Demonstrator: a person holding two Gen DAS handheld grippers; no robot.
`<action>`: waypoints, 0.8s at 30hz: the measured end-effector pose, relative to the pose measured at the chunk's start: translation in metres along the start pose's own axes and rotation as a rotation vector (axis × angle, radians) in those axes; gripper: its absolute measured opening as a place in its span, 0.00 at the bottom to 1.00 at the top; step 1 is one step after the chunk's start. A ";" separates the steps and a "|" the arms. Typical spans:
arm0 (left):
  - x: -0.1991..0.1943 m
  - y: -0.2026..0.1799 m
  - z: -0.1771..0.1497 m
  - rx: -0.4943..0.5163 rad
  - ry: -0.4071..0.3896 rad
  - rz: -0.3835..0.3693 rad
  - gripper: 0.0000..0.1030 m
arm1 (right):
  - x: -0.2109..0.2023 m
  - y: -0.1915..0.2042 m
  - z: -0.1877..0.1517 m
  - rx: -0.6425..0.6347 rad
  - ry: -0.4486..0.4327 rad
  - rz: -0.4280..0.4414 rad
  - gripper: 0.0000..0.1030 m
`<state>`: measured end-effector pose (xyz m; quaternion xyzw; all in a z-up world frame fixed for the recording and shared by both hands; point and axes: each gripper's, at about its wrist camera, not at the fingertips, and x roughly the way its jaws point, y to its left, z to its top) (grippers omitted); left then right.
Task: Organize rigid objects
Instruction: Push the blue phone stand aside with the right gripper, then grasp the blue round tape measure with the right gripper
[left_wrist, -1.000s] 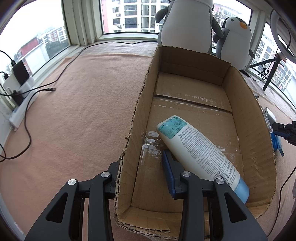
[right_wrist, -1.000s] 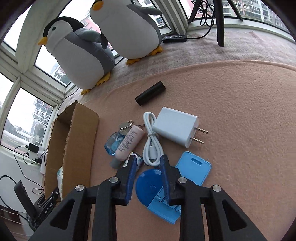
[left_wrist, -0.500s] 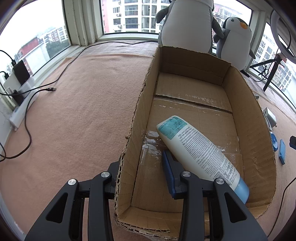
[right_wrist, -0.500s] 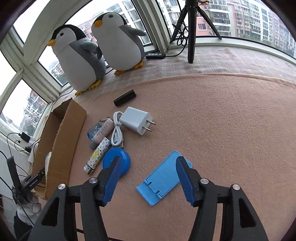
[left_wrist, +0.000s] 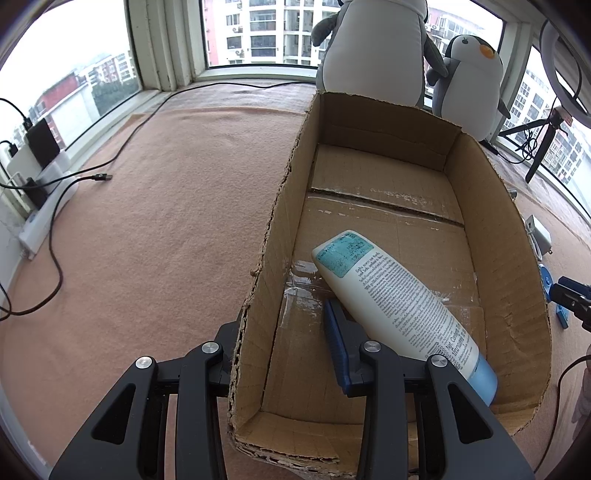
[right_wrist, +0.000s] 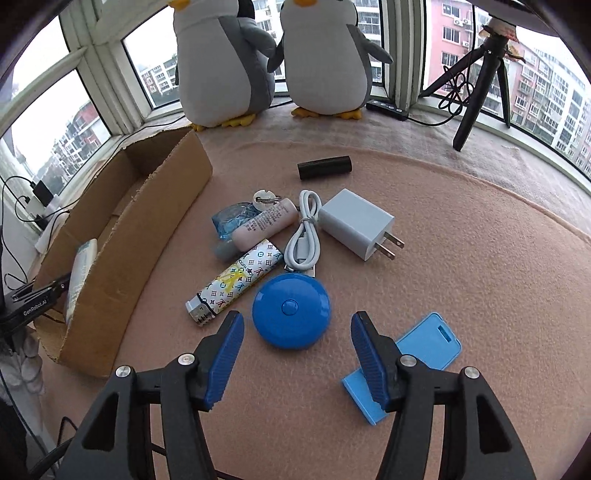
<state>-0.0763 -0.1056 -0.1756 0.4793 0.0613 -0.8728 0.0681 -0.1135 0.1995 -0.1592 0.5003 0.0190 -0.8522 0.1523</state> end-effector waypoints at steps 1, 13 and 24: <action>0.000 0.001 0.000 -0.001 0.000 -0.001 0.34 | 0.002 0.002 0.000 -0.011 0.004 -0.008 0.55; 0.000 0.000 -0.001 -0.006 -0.002 0.000 0.34 | 0.019 0.019 0.001 -0.093 0.046 -0.061 0.45; 0.000 0.000 -0.001 -0.006 -0.002 0.001 0.34 | 0.016 0.021 -0.007 -0.103 0.049 -0.058 0.45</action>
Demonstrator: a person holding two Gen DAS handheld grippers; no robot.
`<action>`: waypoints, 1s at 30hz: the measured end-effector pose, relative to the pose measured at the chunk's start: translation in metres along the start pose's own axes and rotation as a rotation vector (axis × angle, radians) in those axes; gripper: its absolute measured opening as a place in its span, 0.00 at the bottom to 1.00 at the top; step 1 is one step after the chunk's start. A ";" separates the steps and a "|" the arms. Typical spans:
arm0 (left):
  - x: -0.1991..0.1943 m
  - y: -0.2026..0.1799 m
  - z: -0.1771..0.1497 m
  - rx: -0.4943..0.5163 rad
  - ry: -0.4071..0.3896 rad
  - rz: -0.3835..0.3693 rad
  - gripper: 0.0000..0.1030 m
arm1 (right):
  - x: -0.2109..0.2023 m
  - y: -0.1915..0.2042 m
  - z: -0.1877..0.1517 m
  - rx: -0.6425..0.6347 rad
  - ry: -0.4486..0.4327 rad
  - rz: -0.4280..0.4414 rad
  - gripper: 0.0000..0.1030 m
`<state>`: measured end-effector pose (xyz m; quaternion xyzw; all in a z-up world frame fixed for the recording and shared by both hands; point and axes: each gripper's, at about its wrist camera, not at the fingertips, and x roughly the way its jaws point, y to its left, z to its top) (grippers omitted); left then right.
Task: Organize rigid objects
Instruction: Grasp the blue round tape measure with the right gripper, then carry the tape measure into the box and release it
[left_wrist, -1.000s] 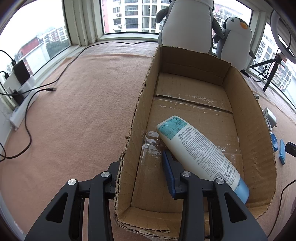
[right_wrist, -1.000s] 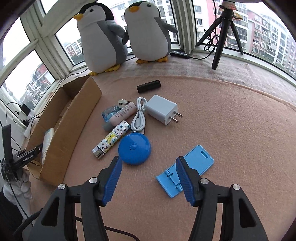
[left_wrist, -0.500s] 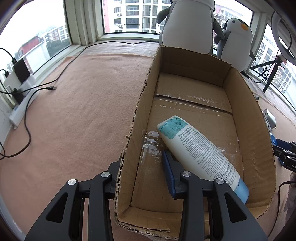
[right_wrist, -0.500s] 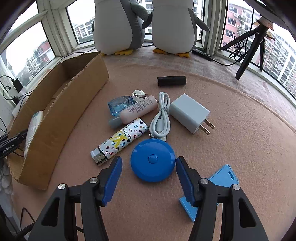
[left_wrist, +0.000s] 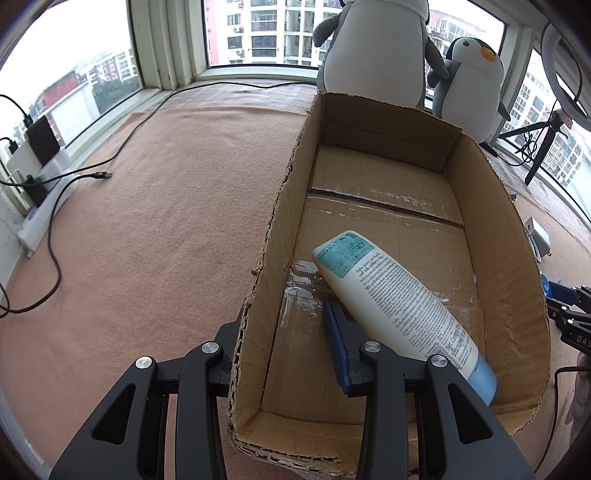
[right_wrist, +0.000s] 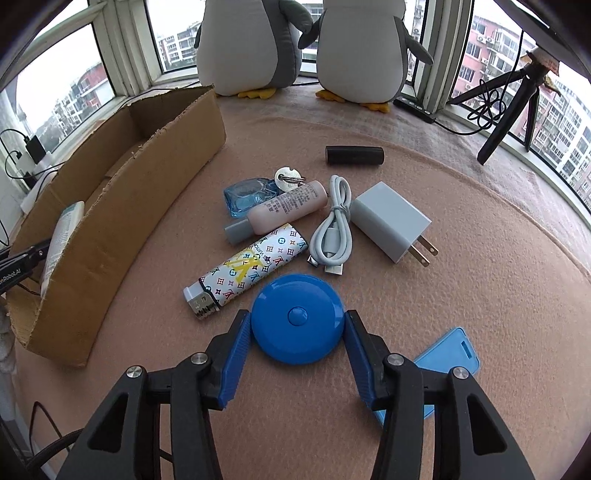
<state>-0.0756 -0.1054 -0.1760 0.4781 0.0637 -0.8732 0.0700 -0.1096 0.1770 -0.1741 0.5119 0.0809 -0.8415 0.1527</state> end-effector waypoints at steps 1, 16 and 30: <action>0.000 0.000 0.000 0.000 0.000 0.000 0.34 | -0.001 0.000 -0.001 0.002 -0.001 0.001 0.45; 0.000 0.001 0.000 0.000 0.000 -0.001 0.34 | -0.033 0.002 0.003 0.038 -0.066 0.034 0.45; 0.000 0.000 0.000 0.001 -0.001 0.001 0.34 | -0.073 0.050 0.047 -0.050 -0.168 0.100 0.45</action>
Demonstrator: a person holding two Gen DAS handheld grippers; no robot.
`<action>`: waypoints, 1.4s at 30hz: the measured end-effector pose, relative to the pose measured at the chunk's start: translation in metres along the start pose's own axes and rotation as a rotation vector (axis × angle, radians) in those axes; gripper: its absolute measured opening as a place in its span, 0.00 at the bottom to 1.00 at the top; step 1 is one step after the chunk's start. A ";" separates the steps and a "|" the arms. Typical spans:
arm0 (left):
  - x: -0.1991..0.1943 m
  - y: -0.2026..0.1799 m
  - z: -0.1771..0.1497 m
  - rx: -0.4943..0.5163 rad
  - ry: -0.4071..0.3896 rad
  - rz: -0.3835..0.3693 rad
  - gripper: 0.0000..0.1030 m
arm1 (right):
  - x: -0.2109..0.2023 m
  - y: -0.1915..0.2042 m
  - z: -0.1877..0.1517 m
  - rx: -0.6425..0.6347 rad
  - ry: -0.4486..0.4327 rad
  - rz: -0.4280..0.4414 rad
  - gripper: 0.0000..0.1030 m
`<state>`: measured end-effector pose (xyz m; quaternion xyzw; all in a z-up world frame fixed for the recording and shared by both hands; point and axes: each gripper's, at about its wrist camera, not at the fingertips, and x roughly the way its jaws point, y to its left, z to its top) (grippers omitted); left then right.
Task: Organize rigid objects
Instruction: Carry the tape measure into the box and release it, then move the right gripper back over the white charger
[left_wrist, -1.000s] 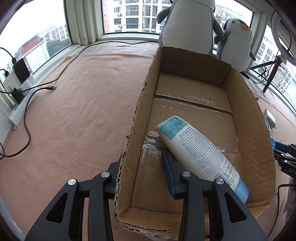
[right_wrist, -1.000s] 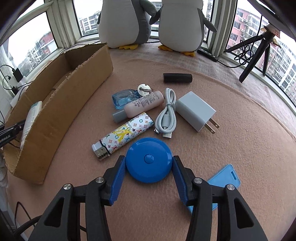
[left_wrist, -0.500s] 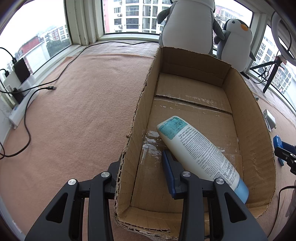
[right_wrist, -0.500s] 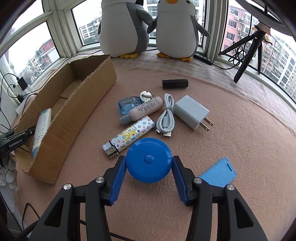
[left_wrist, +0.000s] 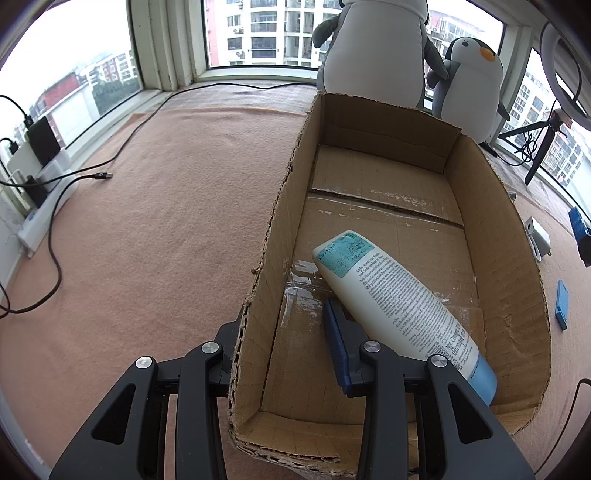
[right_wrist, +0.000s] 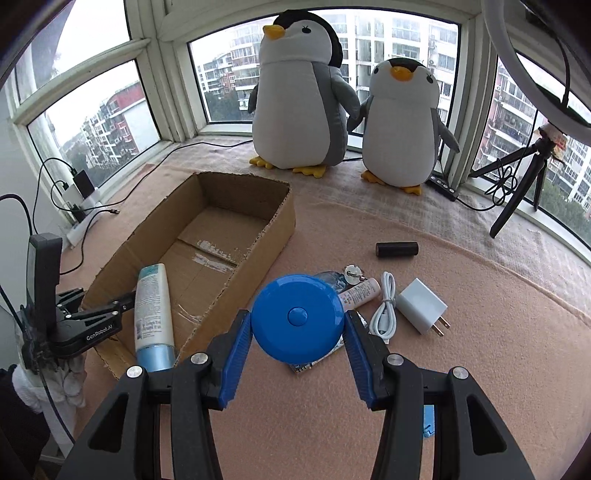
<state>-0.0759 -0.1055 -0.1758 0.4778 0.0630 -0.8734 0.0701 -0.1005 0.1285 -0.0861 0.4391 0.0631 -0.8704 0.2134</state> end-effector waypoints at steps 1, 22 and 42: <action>0.000 0.000 0.000 0.000 0.000 0.000 0.34 | 0.000 0.004 0.003 -0.008 -0.004 0.007 0.45; 0.000 -0.001 0.001 0.000 -0.002 0.002 0.34 | 0.044 0.087 0.037 -0.130 0.009 0.082 0.45; 0.000 -0.002 0.001 0.001 -0.004 0.002 0.34 | 0.036 0.098 0.038 -0.175 -0.040 0.028 0.70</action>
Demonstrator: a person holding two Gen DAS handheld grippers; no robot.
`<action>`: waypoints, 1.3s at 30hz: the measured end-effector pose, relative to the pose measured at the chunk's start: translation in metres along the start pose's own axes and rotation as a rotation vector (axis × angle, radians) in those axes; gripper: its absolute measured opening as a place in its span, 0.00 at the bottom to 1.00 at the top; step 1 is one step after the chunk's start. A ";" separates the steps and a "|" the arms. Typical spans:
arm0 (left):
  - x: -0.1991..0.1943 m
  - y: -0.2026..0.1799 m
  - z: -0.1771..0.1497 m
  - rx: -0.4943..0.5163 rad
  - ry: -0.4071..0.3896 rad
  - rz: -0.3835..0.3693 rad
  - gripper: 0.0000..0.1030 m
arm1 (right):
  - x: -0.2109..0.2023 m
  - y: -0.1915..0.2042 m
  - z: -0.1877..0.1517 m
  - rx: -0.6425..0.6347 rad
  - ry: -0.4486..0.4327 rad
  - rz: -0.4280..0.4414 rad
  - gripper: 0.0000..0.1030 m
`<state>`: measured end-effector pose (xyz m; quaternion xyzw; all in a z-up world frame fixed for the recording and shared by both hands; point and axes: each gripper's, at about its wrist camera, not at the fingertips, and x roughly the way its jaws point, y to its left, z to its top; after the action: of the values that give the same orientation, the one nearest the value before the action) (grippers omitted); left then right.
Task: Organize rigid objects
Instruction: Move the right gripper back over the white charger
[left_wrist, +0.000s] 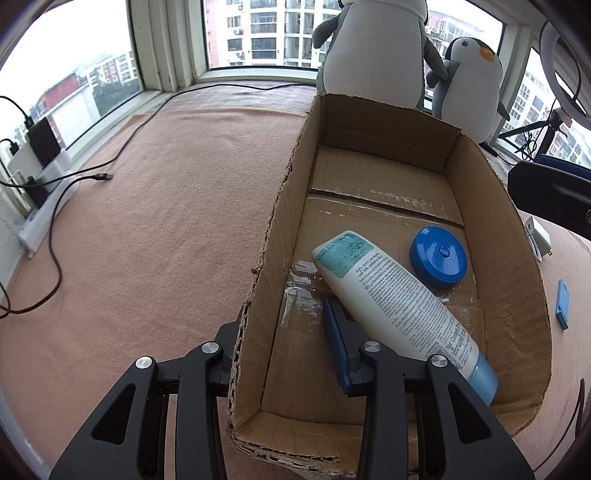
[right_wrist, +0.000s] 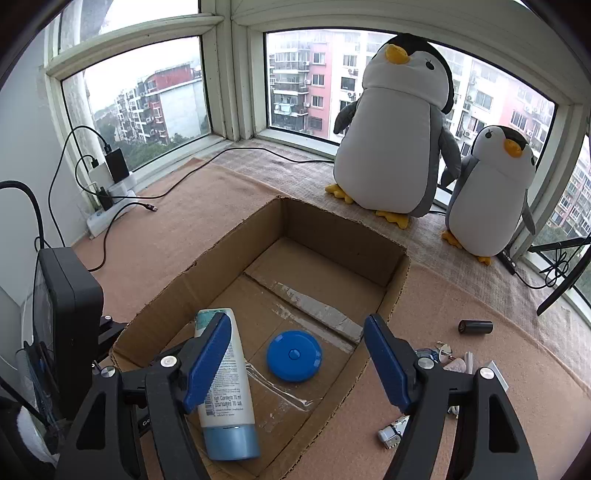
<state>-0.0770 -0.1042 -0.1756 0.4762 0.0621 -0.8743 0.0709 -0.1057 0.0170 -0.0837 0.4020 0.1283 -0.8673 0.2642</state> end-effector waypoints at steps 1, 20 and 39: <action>0.000 0.000 0.000 -0.001 0.000 0.000 0.34 | -0.001 -0.001 0.000 0.001 0.000 0.001 0.70; 0.001 -0.002 0.001 0.005 0.003 0.004 0.34 | -0.031 -0.074 -0.035 0.158 -0.024 0.005 0.70; 0.000 -0.002 -0.001 0.012 0.005 0.014 0.34 | -0.030 -0.207 -0.098 0.338 0.050 -0.131 0.70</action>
<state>-0.0771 -0.1020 -0.1761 0.4791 0.0535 -0.8730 0.0741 -0.1436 0.2414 -0.1217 0.4529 0.0129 -0.8815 0.1326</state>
